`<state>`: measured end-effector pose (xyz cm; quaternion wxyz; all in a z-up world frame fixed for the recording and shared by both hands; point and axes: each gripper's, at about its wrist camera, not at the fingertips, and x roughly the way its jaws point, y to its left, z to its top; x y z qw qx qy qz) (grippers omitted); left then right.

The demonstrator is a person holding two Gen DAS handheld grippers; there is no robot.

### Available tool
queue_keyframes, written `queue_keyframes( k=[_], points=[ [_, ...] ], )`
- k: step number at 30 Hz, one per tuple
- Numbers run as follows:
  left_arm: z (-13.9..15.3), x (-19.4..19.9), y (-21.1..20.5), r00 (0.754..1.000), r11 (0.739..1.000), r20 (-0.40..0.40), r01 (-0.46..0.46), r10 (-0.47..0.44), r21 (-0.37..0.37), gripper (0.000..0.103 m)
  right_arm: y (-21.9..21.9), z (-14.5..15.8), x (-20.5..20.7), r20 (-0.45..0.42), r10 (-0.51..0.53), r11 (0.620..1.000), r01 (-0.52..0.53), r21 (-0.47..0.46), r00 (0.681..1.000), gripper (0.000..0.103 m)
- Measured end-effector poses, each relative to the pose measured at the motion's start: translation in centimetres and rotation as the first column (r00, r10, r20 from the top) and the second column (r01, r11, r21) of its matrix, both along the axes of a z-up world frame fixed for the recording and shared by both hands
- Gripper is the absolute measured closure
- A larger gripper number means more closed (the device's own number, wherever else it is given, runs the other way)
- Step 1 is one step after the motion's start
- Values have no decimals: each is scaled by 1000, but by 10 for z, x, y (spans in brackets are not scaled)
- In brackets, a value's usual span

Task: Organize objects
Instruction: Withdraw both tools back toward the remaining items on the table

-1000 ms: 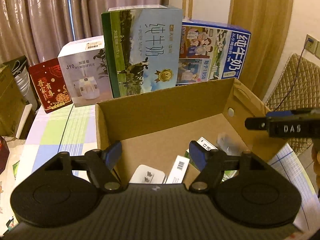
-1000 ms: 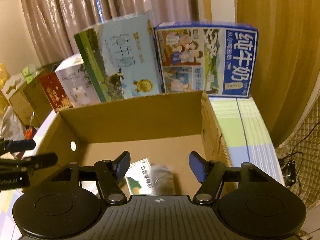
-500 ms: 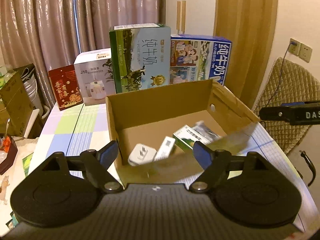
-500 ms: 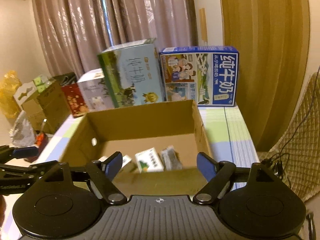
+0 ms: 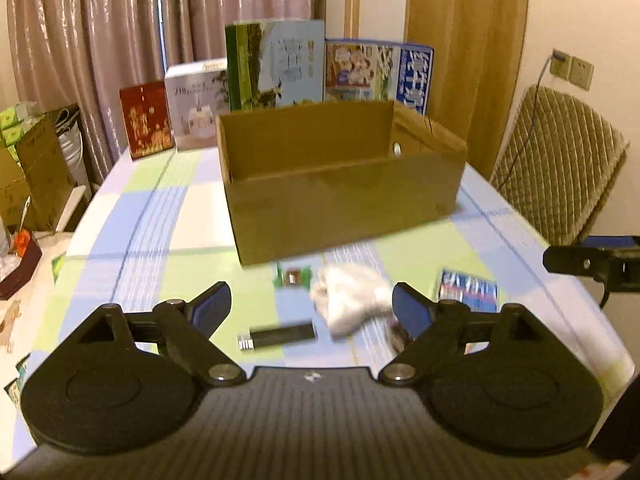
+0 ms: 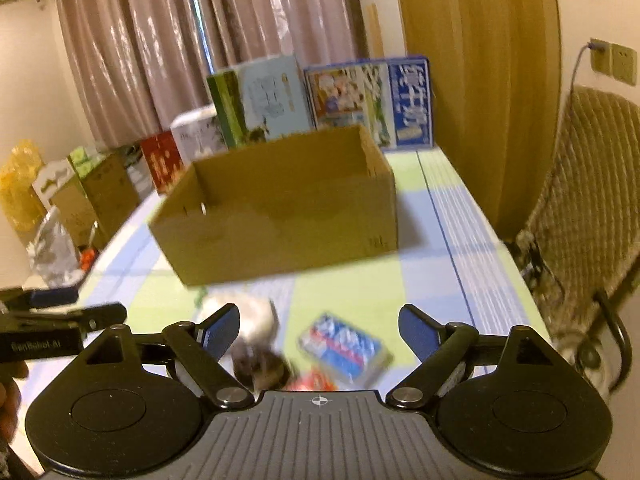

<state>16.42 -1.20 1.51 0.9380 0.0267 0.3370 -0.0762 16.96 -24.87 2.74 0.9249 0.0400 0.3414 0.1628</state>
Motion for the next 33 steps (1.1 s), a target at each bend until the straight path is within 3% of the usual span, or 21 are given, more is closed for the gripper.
queue_keyframes(
  k=[7,12,15,20,29,33],
  points=[
    [-36,-19,-2,1000,1000,-31,3,-3,-9,18,-4,-46,-13,-71,-55,998,56,20,996,19],
    [-51,-16,-7,998,999,-48,38,-38,-8,18,6,-54,-18,-17,-38,999,37,-30,999,19],
    [-60,-14,-9,997,999,-73,34,-35,-18,18,5,-64,-16,-36,-44,999,43,-23,998,21],
    [-66,-10,-15,996,999,-75,37,-38,-17,18,8,-75,-6,-86,-55,998,55,-2,995,40],
    [-74,3,-11,996,1000,-90,-1,0,-11,18,20,-102,14,-181,-58,998,63,22,982,54],
    [-76,6,-9,995,1000,-98,-5,3,-19,18,25,-105,23,-183,-67,997,74,32,981,56]
  ],
)
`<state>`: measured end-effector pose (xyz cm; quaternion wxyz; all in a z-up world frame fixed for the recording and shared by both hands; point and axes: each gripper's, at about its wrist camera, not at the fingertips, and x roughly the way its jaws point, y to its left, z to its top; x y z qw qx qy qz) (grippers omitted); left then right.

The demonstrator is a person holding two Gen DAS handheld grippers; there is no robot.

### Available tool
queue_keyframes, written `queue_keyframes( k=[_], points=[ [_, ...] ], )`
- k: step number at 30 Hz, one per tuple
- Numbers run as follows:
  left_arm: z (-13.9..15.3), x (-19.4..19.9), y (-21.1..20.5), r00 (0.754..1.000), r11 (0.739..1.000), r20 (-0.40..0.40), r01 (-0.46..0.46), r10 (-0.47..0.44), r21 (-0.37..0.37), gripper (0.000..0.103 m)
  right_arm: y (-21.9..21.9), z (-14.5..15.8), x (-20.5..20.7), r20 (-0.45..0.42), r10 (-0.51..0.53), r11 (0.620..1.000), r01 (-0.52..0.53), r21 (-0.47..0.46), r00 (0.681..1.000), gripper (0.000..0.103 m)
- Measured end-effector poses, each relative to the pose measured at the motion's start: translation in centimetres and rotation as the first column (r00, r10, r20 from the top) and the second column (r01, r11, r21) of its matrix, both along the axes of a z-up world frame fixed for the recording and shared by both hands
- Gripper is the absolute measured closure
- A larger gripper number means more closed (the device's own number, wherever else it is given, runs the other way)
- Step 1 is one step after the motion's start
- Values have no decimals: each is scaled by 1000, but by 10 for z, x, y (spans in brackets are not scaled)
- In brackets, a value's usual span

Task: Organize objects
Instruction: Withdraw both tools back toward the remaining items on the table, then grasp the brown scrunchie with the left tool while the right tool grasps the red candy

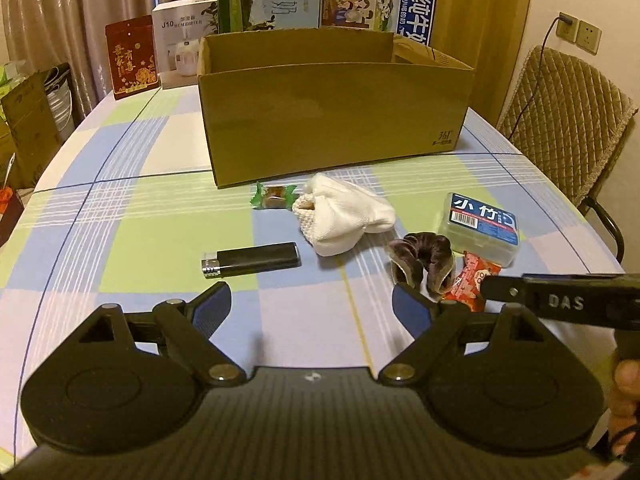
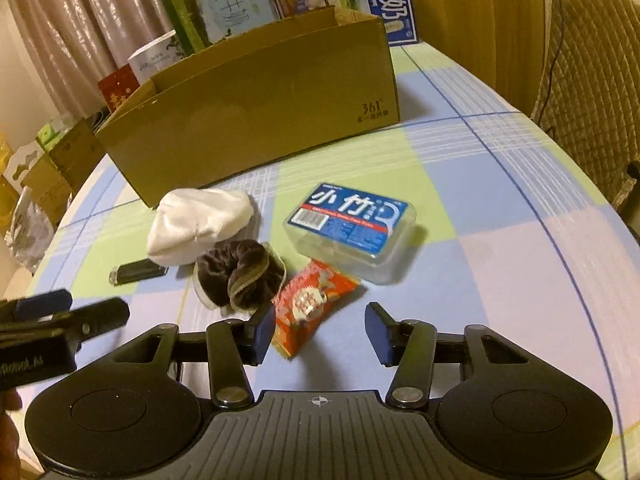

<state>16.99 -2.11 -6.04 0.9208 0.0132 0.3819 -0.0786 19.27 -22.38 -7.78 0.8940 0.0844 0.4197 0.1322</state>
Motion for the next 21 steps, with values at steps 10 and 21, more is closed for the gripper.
queue_keyframes(
  k=[10,21],
  points=[
    [-4,3,-1,1000,1000,-7,9,-9,-2,18,27,-13,23,23,15,993,-13,-114,1000,59],
    [-5,5,-5,1000,999,-19,24,-25,-21,18,14,-12,14,60,21,979,-8,-205,998,56]
  ],
)
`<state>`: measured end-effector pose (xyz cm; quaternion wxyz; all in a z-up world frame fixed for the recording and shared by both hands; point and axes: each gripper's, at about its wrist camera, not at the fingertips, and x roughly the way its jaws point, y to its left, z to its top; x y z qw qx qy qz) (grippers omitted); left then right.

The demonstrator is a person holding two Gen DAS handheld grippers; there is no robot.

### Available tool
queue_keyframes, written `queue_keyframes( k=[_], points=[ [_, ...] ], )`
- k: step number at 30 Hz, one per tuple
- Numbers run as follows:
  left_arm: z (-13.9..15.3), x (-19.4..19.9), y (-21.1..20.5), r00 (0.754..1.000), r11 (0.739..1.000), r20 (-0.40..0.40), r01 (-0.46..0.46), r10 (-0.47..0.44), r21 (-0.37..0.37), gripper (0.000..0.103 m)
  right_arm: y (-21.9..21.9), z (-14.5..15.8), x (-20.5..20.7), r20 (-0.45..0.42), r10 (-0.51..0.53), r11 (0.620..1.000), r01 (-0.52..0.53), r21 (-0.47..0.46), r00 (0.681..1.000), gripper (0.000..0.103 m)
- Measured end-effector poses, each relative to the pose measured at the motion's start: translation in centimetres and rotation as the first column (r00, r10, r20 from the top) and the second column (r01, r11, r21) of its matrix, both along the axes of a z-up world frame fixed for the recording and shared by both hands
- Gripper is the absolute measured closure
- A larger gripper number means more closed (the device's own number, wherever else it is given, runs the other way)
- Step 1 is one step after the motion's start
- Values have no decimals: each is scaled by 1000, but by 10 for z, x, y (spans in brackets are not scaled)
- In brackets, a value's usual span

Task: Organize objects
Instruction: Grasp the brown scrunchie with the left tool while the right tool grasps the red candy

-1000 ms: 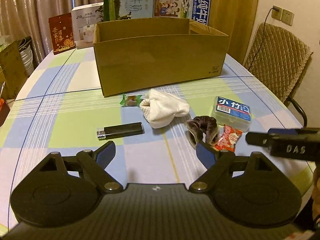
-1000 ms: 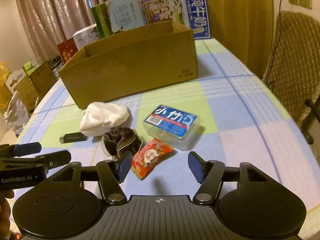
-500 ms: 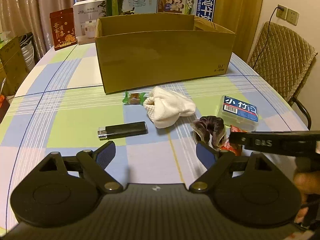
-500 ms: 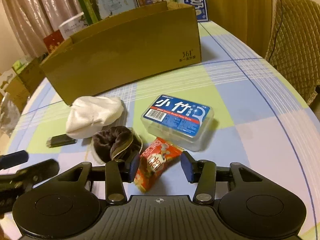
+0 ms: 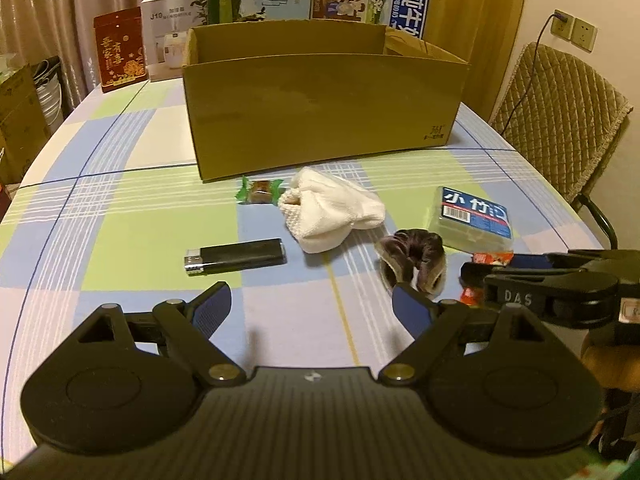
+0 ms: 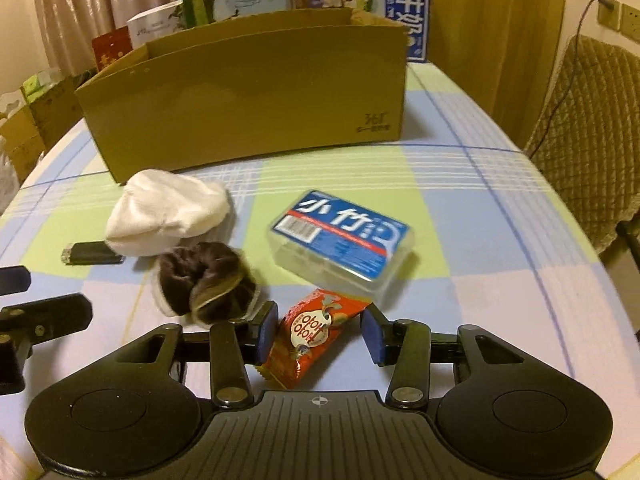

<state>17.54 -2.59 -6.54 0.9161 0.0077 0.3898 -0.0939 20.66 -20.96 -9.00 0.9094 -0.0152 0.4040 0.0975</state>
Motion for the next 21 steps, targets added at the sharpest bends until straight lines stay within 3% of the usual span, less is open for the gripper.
queue_keyframes(
  k=[2,6,11,13,17,21],
  points=[
    [0,-1,-1,1000,1000,2,3,-3,-2,18,-4,2,-4,3,-24,1000,24,1,1000,39],
    [0,-1,-2,1000,1000,3,3,-3,1,18,-4,0,-13,-36,-41,998,42,35,999,39],
    [-3,0,0,1000,1000,-5,-6,6,3,18,9,-3,-10,-24,-6,1000,6,4,1000,40],
    [-4,1,-1,1000,1000,-11,-2,2,2,18,8,-4,-8,-14,-8,1000,7,-19,1000,46],
    [-5,1,-6,1000,1000,-13,15,-15,5,18,5,-4,-9,7,-5,998,6,-57,1000,71],
    [-5,3,-13,999,999,-12,33,-33,5,18,3,-3,-11,1,14,999,-14,-49,1000,74]
  ],
)
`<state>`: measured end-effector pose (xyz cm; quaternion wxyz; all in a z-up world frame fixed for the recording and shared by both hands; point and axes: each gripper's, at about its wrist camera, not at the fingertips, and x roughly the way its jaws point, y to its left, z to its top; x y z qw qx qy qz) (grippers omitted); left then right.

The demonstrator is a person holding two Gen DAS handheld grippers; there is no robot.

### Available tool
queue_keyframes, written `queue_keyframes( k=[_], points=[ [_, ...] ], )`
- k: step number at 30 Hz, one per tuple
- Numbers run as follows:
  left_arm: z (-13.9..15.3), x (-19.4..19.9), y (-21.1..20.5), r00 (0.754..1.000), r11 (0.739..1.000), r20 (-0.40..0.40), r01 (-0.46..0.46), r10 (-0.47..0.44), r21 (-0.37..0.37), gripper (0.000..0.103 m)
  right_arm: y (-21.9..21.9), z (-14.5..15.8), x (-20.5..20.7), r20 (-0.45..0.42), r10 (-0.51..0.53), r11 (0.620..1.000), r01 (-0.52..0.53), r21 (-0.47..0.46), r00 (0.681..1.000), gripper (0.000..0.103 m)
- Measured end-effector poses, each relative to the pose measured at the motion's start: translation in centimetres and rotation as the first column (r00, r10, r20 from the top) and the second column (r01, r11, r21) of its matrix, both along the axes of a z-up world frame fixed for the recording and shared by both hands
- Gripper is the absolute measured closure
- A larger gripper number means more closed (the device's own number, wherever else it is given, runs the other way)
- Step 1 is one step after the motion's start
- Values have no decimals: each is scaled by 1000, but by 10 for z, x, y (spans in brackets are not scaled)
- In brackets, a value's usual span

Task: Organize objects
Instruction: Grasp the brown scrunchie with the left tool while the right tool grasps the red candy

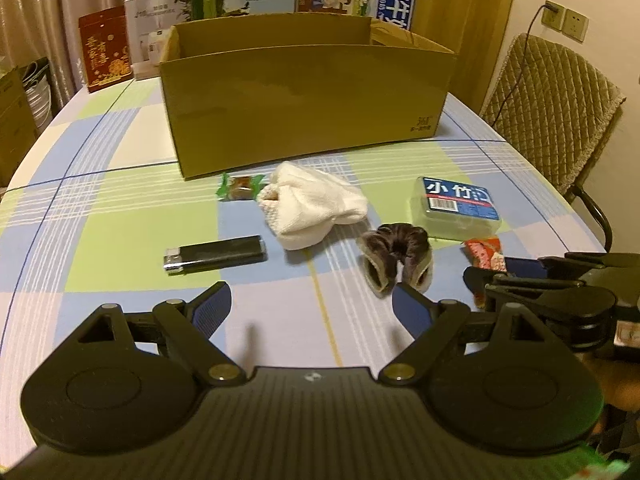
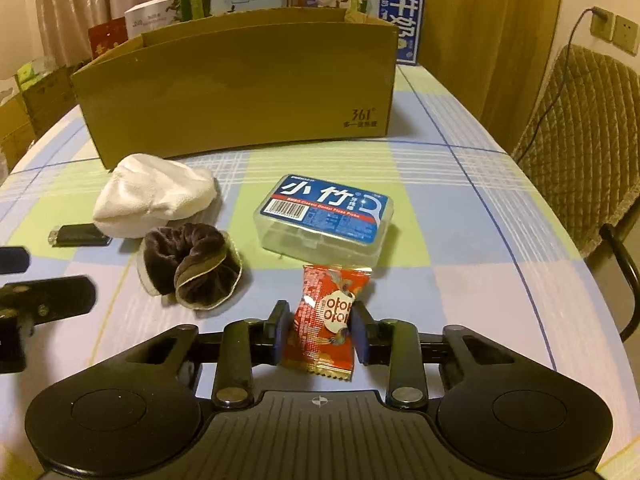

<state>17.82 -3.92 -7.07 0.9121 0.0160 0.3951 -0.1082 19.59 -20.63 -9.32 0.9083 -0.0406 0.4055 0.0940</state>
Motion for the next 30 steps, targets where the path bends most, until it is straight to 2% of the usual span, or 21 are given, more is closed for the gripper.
queue_keyframes(
  k=[7,11,13,16,18,19,20,21,25,28,30],
  points=[
    [-5,12,-23,999,998,4,53,-53,-27,18,-13,-1,0,1,-31,999,31,13,1000,74],
    [-11,23,-36,998,997,-2,66,-66,-51,22,-19,-2,-1,17,-31,999,31,8,999,72],
    [-15,30,-43,998,996,-10,68,-69,-51,28,-20,-3,-1,19,-20,1000,20,-1,1000,70],
    [-20,36,-50,997,996,-13,82,-83,-36,44,-23,-2,-1,20,-21,1000,21,1,1000,69],
    [-23,38,-54,995,994,-21,102,-102,-28,64,-23,-2,-1,19,-26,1000,26,3,999,65],
    [-24,38,-56,993,993,-22,113,-114,-14,68,-23,-2,-1,19,-28,1000,28,4,999,60],
    [-25,37,-57,992,992,-23,123,-123,0,77,-23,-3,0,17,-29,1000,28,7,999,53],
    [-25,36,-59,990,991,-28,135,-135,15,85,-23,-3,0,17,-30,1000,29,11,999,51],
    [-24,32,-60,988,987,-33,153,-152,42,89,-20,-5,3,28,-35,999,35,3,999,50],
    [-22,31,-55,989,989,-37,145,-144,33,90,-19,-6,7,34,-50,999,50,2,998,53],
    [-21,31,-52,990,990,-40,140,-139,29,91,-17,-6,7,43,-56,998,56,-3,997,71]
  ],
)
